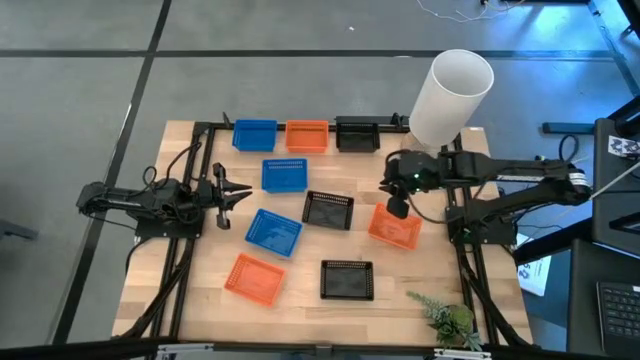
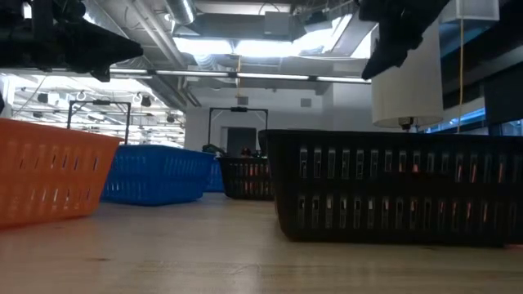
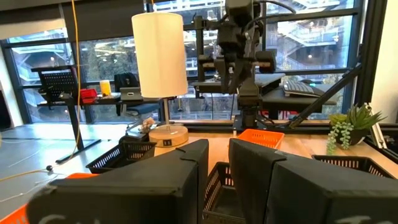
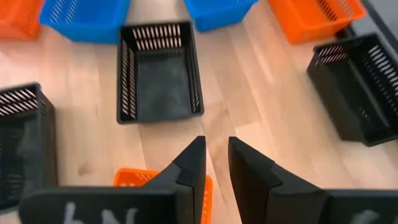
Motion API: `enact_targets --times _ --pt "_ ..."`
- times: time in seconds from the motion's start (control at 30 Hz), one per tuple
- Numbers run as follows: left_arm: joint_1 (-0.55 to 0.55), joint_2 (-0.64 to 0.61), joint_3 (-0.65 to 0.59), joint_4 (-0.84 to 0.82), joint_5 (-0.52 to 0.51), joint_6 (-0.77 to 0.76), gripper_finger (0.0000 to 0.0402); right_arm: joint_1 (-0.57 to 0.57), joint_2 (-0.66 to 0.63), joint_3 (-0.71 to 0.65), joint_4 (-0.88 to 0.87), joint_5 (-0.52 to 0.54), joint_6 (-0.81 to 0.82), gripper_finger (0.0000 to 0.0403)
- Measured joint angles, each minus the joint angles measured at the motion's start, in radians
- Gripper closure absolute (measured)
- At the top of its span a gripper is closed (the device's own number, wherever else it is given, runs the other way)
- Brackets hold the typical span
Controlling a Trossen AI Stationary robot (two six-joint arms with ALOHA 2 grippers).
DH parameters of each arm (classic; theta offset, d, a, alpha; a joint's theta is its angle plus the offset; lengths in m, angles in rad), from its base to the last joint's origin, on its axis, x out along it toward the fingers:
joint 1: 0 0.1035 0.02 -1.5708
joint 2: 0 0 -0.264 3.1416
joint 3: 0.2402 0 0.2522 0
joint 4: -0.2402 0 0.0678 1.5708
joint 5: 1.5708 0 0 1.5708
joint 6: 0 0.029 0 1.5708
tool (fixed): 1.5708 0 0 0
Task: Stack baskets by color
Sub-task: Adjust the middle orange bin
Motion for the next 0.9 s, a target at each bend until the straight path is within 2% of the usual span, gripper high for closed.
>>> enact_targets --times 0.43,0.6,0.9 --pt "0.0 0.0 0.0 0.0 0.0 0.0 0.0344 0.0 0.045 0.0 -0.116 0.001 -0.023 0.0333" --pt "0.0 0.0 0.0 0.0 0.0 -0.001 0.0344 0.0 -0.017 0.0 -0.197 0.051 0.022 0.0333" --pt "0.0 0.0 0.0 -0.014 0.0 0.002 0.0344 0.0 -0.158 -0.047 -0.203 0.053 0.208 0.0333"
